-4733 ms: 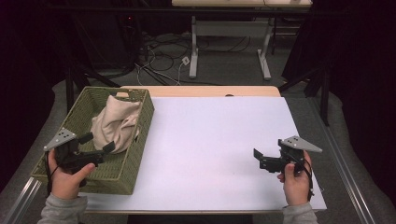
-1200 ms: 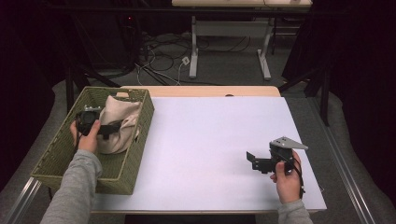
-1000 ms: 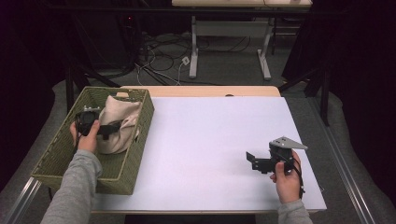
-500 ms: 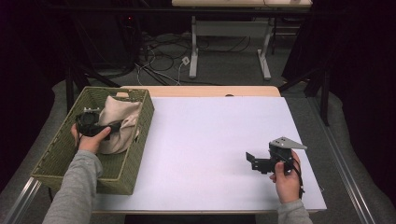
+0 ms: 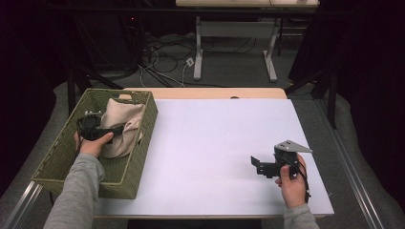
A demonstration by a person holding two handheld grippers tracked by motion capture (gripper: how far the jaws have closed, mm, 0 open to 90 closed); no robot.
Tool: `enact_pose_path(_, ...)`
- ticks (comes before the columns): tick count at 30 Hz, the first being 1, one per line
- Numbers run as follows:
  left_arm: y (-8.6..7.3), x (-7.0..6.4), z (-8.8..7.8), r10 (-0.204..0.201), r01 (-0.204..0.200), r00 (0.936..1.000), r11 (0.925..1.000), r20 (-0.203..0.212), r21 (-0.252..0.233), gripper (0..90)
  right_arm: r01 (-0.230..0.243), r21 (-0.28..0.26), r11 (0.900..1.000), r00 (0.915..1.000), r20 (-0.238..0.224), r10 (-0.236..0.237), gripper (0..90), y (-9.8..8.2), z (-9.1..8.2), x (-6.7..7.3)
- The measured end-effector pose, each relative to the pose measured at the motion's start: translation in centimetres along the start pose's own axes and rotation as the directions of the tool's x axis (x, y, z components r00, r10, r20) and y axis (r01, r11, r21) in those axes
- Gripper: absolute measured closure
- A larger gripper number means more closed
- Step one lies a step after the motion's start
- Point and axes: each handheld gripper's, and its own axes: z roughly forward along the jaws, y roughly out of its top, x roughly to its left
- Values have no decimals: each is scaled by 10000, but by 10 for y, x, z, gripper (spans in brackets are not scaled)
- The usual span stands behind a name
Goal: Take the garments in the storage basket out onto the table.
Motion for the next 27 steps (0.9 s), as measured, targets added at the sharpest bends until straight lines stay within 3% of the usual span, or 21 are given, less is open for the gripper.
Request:
enact_pose_path(6, 0, 0, 0, 15, -16, 10000, 9999, 77, 163, 37, -33, 5, 10000, 10000, -27, 33, 2, 0, 1, 0)
enact_pose_path(11, 1, 0, -3, -147, 128, 9992, 9985, 366, 524, 155, -30, 52, 10000, 10000, -33, 30, 3, -1, 2, -1)
enact_pose_path(18, 1, 1, -4, -389, 347, 9974, 9970, 602, 694, 225, -88, 65, 9999, 10000, -42, 89, 3, -1, 3, 0)
enact_pose_path(27, 2, 1, -7, -257, 201, 9976, 9961, 644, 862, 354, -116, 19, 9999, 9999, 0, 116, 4, -1, 5, 0)
